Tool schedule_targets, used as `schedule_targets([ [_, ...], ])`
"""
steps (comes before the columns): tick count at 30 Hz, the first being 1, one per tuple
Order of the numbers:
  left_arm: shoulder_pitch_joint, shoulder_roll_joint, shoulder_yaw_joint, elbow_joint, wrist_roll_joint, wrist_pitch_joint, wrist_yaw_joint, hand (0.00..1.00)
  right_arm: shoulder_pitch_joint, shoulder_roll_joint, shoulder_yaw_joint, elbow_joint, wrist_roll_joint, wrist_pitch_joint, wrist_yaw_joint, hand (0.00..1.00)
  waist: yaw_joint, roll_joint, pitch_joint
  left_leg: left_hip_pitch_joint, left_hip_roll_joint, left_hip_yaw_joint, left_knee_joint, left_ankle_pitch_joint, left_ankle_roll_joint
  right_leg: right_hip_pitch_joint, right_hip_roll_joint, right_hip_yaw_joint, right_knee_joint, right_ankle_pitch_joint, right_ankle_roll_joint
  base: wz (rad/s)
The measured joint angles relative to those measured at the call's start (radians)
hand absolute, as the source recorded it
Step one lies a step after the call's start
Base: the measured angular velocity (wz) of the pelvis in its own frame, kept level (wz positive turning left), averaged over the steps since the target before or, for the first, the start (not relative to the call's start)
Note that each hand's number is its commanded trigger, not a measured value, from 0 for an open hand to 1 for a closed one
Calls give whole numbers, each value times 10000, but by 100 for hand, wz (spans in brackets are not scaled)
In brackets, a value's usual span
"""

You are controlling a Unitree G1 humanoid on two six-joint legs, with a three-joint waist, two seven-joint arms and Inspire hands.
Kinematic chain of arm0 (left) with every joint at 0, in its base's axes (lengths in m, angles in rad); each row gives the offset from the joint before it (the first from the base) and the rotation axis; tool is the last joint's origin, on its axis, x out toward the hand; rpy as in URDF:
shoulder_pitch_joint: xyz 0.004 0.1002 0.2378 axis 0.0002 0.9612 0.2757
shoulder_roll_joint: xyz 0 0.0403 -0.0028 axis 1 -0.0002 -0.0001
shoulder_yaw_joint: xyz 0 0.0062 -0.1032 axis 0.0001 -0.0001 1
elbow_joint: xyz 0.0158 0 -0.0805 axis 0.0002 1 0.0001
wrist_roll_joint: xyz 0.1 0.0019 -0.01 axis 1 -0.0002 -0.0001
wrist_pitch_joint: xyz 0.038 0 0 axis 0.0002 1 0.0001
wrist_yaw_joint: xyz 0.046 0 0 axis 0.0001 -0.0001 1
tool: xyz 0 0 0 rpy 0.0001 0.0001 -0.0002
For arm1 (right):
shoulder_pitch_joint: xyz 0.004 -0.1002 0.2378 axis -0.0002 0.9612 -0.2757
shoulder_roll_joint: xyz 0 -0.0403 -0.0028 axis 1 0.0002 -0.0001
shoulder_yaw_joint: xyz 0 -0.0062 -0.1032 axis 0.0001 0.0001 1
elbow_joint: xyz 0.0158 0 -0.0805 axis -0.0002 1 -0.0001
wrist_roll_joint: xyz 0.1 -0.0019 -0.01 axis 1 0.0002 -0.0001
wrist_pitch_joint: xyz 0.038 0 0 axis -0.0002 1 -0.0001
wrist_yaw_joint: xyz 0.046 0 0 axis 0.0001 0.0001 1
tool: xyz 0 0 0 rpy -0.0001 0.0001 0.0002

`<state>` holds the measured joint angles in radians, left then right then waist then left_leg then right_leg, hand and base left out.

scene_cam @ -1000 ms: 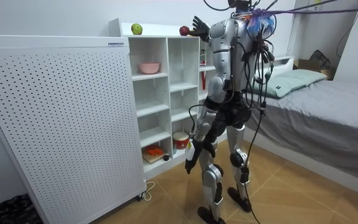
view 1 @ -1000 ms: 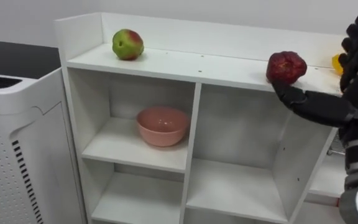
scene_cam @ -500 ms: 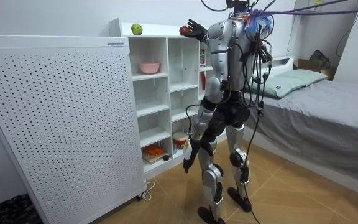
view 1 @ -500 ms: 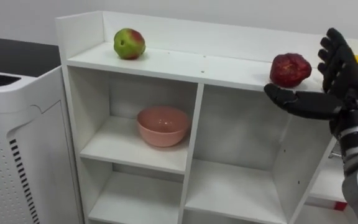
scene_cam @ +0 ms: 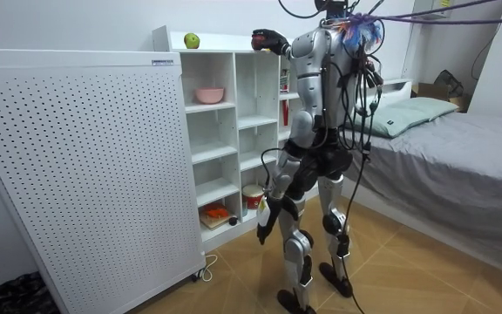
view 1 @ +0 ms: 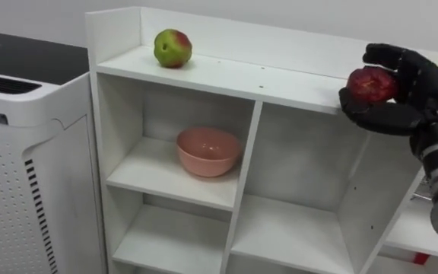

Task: Arrange fruit in the closet

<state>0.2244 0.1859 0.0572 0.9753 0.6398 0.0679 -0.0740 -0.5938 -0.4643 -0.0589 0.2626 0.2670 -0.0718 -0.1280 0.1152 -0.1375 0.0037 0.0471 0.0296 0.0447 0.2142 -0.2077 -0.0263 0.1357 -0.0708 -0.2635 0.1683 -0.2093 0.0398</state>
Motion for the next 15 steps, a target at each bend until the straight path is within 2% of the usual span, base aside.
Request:
schedule_targets([
  [9,83,131,-19,-125,-10,3,28,0,-161,-18,18,5,-3,-9,90,100,8,27,22,-15,-8,-62,73,0,0,56,3,-3,-2,0,0,2],
  [12,125,156,-35,-125,-53,115,100,0,-160,-21,24,0,37,-41,73,100,-9,46,35,16,-8,-50,89,0,0,53,3,4,-3,0,0,0],
  [15,120,156,-37,-123,-39,184,235,0,-159,-21,19,-9,29,-58,82,100,-9,108,75,21,-3,-39,107,0,0,53,3,9,4,0,-1,0],
])
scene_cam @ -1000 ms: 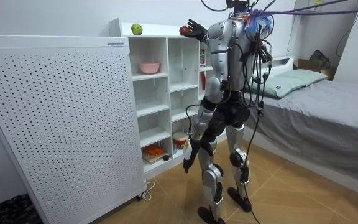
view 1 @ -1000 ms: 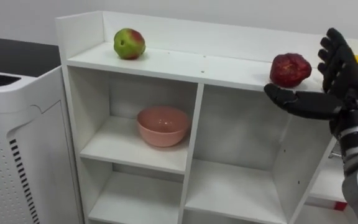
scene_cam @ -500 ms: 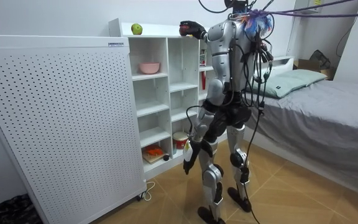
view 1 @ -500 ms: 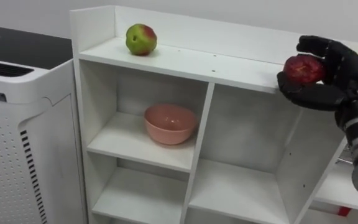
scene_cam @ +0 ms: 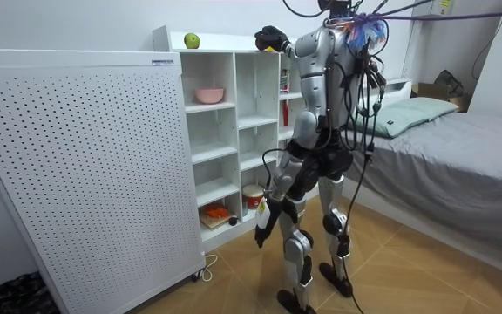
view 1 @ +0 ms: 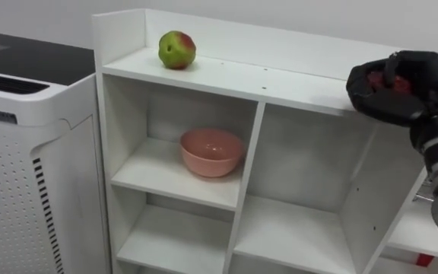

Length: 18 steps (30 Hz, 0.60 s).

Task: Arrange fruit in the closet

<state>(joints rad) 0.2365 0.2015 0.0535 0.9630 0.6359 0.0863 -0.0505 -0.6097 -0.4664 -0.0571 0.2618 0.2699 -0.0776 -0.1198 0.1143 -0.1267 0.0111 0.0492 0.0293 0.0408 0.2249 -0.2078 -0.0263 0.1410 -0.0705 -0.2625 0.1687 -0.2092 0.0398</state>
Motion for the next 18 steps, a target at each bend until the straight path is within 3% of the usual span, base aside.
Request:
schedule_targets([
  [3,-28,-2,2,1,41,0,-1,0,3,1,8,-123,-14,16,22,100,1,62,-7,-57,2,9,51,-2,-2,-29,1,4,7,13,-21,0],
  [6,-31,-33,1,13,41,1,-3,0,16,4,256,-311,-121,50,8,100,-8,180,-81,-100,3,51,95,-2,-1,-18,0,38,20,32,-46,-5],
  [8,-54,-86,3,13,41,-7,-3,0,128,8,473,-685,-397,61,40,100,-6,381,-104,-101,5,96,111,-1,2,-40,0,105,22,44,-63,-6],
  [12,-35,-85,0,40,38,-10,4,0,431,8,736,-1510,-114,65,64,100,-8,566,-166,-62,15,103,86,2,3,-24,5,118,22,45,-65,0],
  [16,-59,-77,-234,39,36,-29,12,0,702,18,1107,-2445,99,58,308,100,-4,545,-150,1,23,123,63,4,0,29,8,130,21,45,-65,0],
  [18,-112,-76,-365,43,35,-33,11,0,706,76,1230,-2506,97,53,400,100,6,466,-97,78,27,125,59,5,1,89,9,134,13,45,-65,0],
])
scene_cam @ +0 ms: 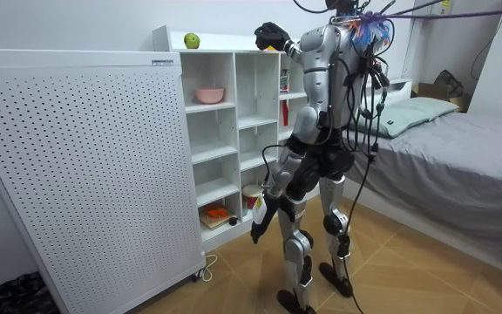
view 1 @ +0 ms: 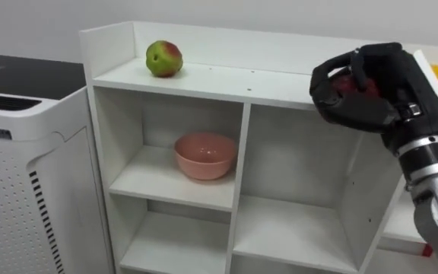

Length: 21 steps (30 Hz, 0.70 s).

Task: Arrange fruit in the closet

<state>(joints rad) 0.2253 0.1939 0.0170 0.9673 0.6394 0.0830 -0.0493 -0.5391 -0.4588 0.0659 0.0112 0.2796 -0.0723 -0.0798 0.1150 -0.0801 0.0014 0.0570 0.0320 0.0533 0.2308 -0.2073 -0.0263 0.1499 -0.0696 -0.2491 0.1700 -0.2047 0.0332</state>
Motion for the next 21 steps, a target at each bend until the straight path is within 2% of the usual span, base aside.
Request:
schedule_targets([
  [1,-29,-13,-35,12,-8,-23,0,0,54,57,7,-67,-8,3,70,100,1,-62,56,67,1,2,-1,0,0,60,1,2,-3,0,0,0],
  [3,-43,-32,-39,42,-6,-32,0,0,212,80,15,-411,-11,3,183,100,25,-135,76,52,5,-1,-1,-2,-2,59,2,-7,1,0,1,0],
  [6,-74,-37,-128,237,-5,-11,6,0,319,112,103,-1018,-8,5,460,100,31,-153,76,55,5,5,-26,-4,-3,59,3,-5,4,0,1,0],
  [12,-266,-21,-364,407,-105,13,44,0,359,282,1037,-1422,-79,24,932,100,44,-135,74,59,37,3,-8,-5,-6,74,30,-22,2,1,-1,1],
  [14,-378,-9,-530,590,-198,13,183,0,648,443,1207,-1412,-49,28,1066,100,72,-173,50,63,35,-3,-8,-5,-6,88,25,-47,4,1,-1,2],
  [18,-612,5,-1037,918,-189,44,263,0,1298,1200,1587,-806,-1,98,1217,100,229,-182,47,-148,39,-22,92,-6,-6,-78,20,-48,36,1,-2,1],
  [21,-925,-65,-1210,1134,-248,16,329,0,1426,1829,1587,113,497,92,1243,100,269,-74,120,-585,75,-86,433,-8,-4,-419,14,-62,234,16,-26,6],
])
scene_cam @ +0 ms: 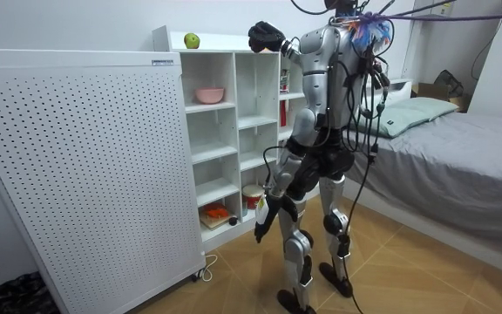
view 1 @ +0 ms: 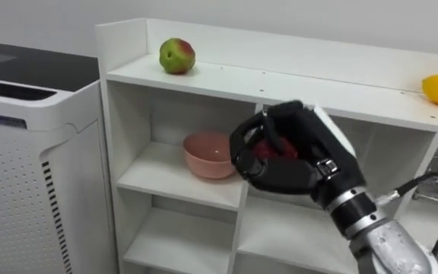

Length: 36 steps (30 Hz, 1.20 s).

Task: Arrange fruit in the closet

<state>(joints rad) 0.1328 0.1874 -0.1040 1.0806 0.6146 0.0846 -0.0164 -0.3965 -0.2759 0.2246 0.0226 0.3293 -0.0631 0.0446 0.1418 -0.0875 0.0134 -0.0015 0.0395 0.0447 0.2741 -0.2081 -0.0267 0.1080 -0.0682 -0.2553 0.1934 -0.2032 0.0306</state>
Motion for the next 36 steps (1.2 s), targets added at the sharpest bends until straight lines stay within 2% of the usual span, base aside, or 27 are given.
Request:
schedule_targets([
  [2,-76,-4,-15,155,-438,-23,113,0,165,282,31,607,493,-17,20,100,34,87,57,-283,15,-36,203,-1,2,-251,-14,-76,207,2,-5,10],
  [4,-301,-57,-275,393,-922,-35,251,0,284,460,49,1695,1198,-1,4,100,-7,283,122,-958,49,-50,770,-55,85,-804,-71,-193,679,-25,-18,14],
  [5,-398,-140,-301,437,-1048,-54,326,0,332,510,-12,2146,1432,-26,16,100,0,439,222,-1394,58,-44,1097,-104,150,-1280,-139,-177,1098,-113,-26,9],
  [6,-445,-176,-325,506,-1124,-73,359,0,326,608,-61,2500,1554,-59,23,100,30,499,255,-1617,48,-22,1273,-132,176,-1545,-197,-138,1388,-201,-33,-9],
  [7,-578,-242,-346,595,-1156,-71,386,0,317,870,-152,3276,1809,-66,10,100,115,601,281,-2051,36,59,1631,-195,220,-2145,-291,64,1956,-345,-58,-16],
  [9,-661,-347,-380,623,-1470,-65,436,0,315,1107,-212,4261,2263,-15,21,100,117,794,251,-2875,21,48,2189,-283,287,-3028,-435,53,2717,-521,-82,-8],
  [12,-756,-443,-706,643,-1764,-73,489,0,306,1127,-214,5372,3080,5,83,100,297,1084,289,-4000,-12,101,2965,-340,370,-4369,-589,337,3826,-685,-141,-9],
  [14,-743,-454,-879,663,-1908,-33,594,0,302,1126,-218,5882,3917,4,286,100,268,1165,297,-4701,-188,95,3380,-368,388,-5261,-839,515,4615,-1047,-133,0],
  [18,-623,-451,-1160,657,-2750,26,688,0,253,1124,-225,6343,5342,4,318,100,386,1245,280,-5489,-159,246,3899,-368,327,-6282,-901,780,5402,-1196,-187,-9],
  [22,-437,-530,-1351,495,-3499,75,789,0,222,1117,-229,6780,6951,-22,484,100,590,1383,253,-6256,-59,335,4214,-286,230,-7284,-837,965,5842,-1185,-348,-13],
  [25,-268,-529,-1566,310,-3503,119,791,0,173,1100,-235,7139,7853,-17,557,100,618,1404,248,-6839,-68,394,4347,-200,182,-7948,-888,1122,6186,-1183,-395,-4],
  [27,-236,-522,-1754,146,-3744,193,792,0,172,1061,-247,7194,8636,-19,558,100,608,1476,250,-7172,-28,388,4504,-198,171,-8258,-865,1097,6342,-1205,-437,0],
  [32,-261,-512,-2164,-52,-4941,102,790,0,-148,1041,-318,7501,10052,-17,601,100,626,1524,241,-7691,55,371,4602,-159,95,-8777,-857,985,6476,-1189,-621,1],
  [36,-260,-500,-2181,-346,-5201,152,785,0,-623,958,-728,8070,10781,-4,630,100,725,1548,246,-8172,66,330,4867,-171,117,-9167,-851,855,6683,-1233,-723,8],
])
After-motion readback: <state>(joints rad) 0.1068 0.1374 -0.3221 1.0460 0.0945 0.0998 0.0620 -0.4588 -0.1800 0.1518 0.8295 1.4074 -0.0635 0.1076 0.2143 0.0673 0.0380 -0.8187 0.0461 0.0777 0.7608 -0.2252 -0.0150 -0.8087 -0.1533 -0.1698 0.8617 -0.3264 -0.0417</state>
